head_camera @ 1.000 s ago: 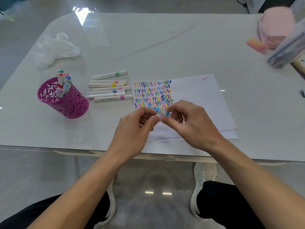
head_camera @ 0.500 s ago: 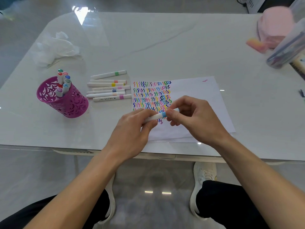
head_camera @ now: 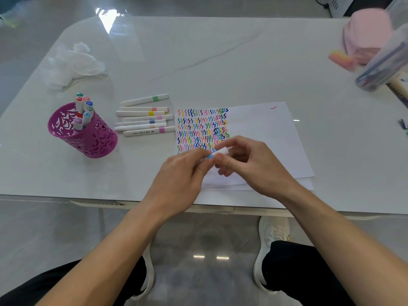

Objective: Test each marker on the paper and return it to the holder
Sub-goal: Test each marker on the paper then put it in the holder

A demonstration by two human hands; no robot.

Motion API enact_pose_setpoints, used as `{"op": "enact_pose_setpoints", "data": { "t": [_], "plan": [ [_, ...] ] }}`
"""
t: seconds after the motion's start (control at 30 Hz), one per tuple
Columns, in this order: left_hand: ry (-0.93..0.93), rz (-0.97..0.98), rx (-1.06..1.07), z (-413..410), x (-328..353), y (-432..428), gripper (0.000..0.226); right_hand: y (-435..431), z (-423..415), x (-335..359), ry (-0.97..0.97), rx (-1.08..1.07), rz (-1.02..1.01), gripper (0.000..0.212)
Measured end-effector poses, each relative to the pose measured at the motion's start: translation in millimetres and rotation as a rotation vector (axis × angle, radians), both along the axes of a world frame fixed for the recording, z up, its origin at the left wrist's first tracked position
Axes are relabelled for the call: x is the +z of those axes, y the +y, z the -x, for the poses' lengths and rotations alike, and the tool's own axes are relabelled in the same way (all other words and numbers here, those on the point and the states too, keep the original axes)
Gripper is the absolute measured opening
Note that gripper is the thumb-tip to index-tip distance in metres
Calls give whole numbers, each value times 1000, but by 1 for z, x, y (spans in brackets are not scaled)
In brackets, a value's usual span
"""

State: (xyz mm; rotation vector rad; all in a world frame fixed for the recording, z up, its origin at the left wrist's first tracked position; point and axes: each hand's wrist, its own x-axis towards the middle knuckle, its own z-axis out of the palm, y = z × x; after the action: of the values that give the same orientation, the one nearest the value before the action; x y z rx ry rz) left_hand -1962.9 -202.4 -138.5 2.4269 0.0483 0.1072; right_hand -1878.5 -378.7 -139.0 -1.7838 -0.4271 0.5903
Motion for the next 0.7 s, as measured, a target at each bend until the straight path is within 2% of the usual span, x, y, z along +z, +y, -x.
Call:
{"op": "enact_pose_setpoints", "data": {
  "t": [0.1,0.23,0.33,0.5,0.6,0.7],
  "plan": [
    [-3,254,133,-1,7,-4,8,3,3,-2,22,3,1,53],
    [13,483,117,-1,15,-7,5,4,6,1,85,54,-25,65],
    [14,653,123,-1,17,-8,10,4,6,6,68,79,-16,63],
    [-11,644,177,-5,14,-1,5,0,2,5,-89,98,46,39],
    [-20,627,214,-7,15,6,15,-6,-3,5,-229,118,144,21],
    [1,493,168,-5,11,9,17,-13,-8,2,-352,127,251,13]
  ]
}}
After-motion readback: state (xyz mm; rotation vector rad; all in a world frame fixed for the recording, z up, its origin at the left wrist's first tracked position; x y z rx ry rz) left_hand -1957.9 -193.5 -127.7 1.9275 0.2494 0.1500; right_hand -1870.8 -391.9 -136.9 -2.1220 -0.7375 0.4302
